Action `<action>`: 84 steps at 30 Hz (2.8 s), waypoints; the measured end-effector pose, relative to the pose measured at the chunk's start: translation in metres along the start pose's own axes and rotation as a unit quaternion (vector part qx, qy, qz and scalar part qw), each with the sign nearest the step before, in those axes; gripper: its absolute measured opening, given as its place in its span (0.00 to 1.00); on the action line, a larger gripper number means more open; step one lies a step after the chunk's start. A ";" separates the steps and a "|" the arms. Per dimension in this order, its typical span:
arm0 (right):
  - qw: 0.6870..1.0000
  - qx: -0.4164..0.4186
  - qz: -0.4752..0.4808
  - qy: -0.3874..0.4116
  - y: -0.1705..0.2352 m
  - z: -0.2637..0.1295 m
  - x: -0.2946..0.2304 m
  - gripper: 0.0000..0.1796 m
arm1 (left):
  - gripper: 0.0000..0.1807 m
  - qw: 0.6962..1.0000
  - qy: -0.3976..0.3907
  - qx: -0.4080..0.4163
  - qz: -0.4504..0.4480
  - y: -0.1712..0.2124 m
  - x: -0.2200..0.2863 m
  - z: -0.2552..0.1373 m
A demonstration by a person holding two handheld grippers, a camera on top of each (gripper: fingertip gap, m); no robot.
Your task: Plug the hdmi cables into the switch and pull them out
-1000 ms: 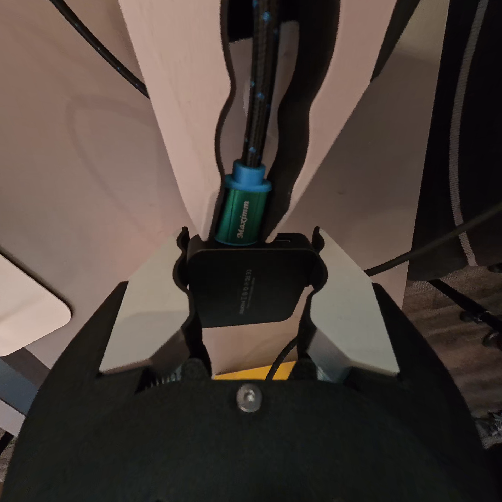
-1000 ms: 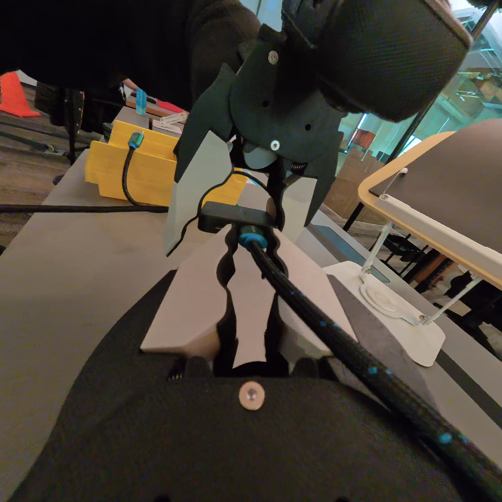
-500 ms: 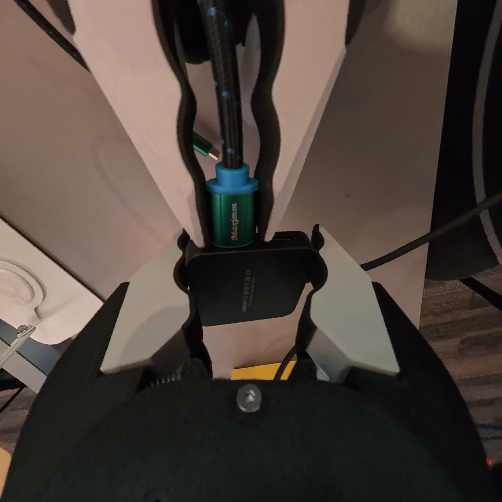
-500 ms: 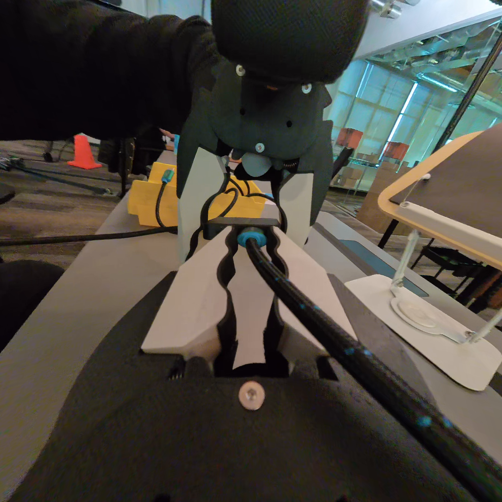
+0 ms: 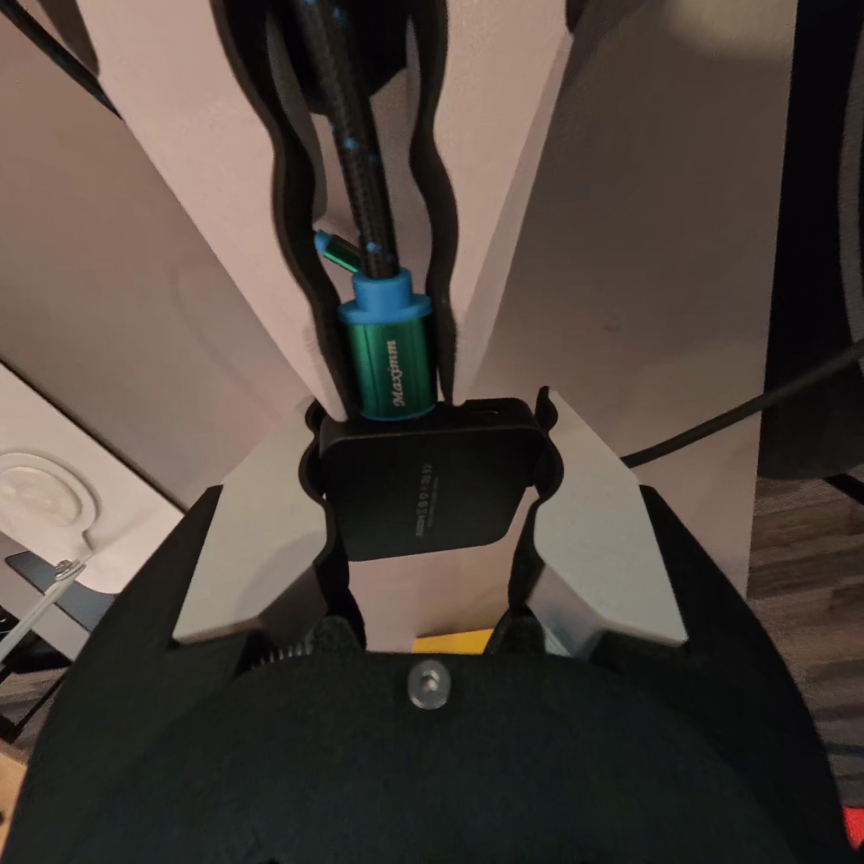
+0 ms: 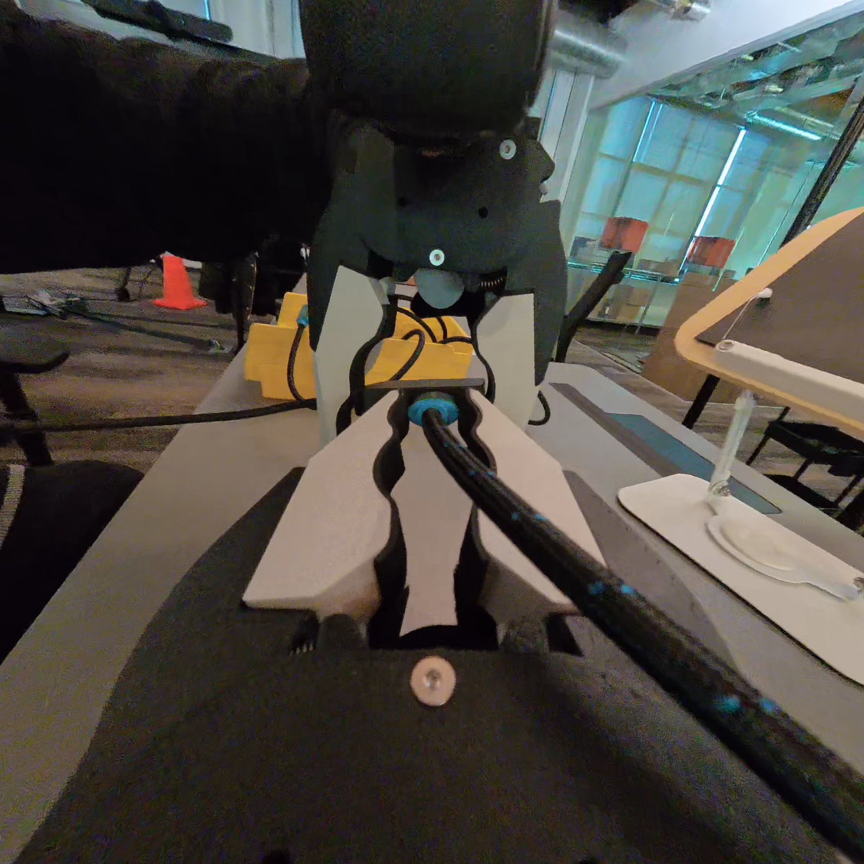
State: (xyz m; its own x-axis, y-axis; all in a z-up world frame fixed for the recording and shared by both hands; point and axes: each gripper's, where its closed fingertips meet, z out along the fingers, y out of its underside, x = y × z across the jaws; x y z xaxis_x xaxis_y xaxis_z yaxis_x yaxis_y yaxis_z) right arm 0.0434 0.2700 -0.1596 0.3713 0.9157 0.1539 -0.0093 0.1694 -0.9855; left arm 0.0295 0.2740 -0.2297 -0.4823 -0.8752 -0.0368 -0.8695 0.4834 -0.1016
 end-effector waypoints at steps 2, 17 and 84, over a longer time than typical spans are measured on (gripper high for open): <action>1.000 0.003 -0.001 0.002 0.000 0.000 0.001 0.10 | 0.49 1.000 -0.009 -0.004 0.003 0.000 -0.002 0.000; 0.998 -0.037 0.010 0.056 -0.011 0.005 0.000 0.10 | 0.48 0.991 -0.033 -0.012 -0.129 0.054 -0.007 0.013; 0.817 -0.326 0.232 0.415 0.057 -0.341 0.078 0.30 | 0.48 0.984 -0.052 0.031 -0.170 0.076 0.030 0.052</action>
State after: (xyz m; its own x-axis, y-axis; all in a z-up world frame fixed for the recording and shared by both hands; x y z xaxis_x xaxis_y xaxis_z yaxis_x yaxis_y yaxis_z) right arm 0.3883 0.2266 -0.2278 0.9724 0.2184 -0.0818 0.0689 -0.6039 -0.7941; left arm -0.0456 0.2837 -0.2901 -0.1486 -0.9846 -0.0923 -0.9688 0.1637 -0.1862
